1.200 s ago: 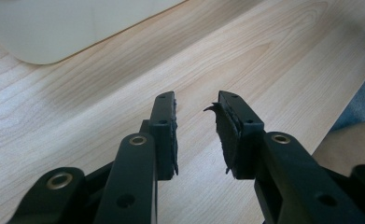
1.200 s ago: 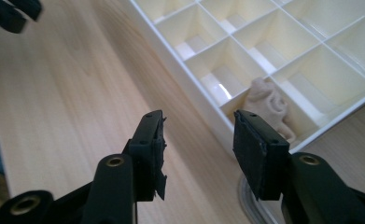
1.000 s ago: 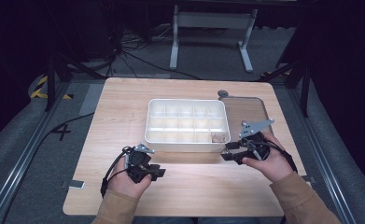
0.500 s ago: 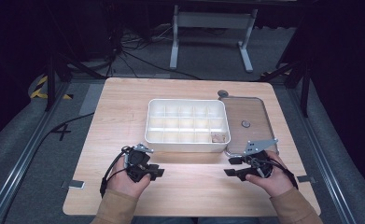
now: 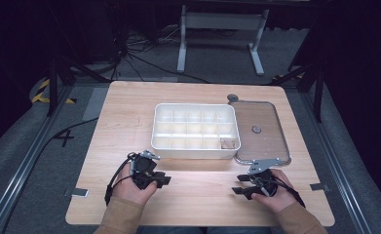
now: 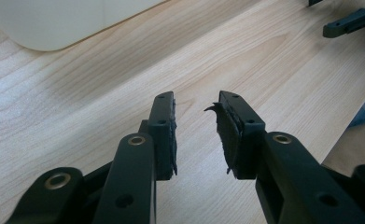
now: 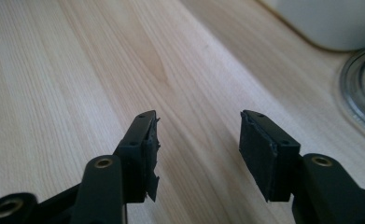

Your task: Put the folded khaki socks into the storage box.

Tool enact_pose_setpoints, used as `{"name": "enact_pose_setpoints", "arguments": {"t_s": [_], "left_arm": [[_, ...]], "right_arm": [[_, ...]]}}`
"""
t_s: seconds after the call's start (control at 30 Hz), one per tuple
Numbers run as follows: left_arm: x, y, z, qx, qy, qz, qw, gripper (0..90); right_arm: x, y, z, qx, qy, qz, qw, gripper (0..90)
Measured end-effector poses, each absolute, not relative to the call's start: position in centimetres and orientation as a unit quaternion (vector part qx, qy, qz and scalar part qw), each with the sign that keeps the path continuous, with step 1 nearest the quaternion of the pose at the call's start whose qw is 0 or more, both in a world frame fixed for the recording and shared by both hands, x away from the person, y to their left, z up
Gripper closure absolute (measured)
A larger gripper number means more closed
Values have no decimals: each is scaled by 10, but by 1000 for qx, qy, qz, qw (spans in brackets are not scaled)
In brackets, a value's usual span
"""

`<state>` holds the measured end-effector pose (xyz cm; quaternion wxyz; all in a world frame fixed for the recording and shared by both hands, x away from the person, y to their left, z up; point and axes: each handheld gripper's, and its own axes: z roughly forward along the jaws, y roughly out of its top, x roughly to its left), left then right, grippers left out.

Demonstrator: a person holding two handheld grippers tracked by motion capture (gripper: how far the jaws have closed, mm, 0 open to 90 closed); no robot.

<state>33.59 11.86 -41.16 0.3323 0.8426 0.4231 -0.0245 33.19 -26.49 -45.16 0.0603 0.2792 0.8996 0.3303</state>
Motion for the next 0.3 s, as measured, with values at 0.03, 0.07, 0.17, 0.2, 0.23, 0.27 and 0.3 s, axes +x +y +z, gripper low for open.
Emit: {"name": "enact_pose_setpoints", "arguments": {"t_s": [0.03,0.07,0.17,0.2,0.23,0.27,0.3], "left_arm": [[336,119,-412,843,423,-24,333,673],[336,118,-412,843,422,-24,332,671],[337,118,-413,845,419,-25,330,661],[338,118,-414,847,417,-26,327,657],[338,118,-414,847,417,-26,327,654],[338,117,-415,848,416,-24,328,650],[339,117,-416,851,411,-19,327,650]], "right_arm": [[332,-265,-453,277,900,331,67,463],[331,-265,-453,275,900,332,69,459],[329,-264,-455,270,898,338,77,450],[329,-264,-455,266,897,343,81,439],[329,-264,-455,266,897,343,81,439],[330,-266,-453,267,894,350,89,432],[330,-266,-453,267,894,350,89,432]]}}
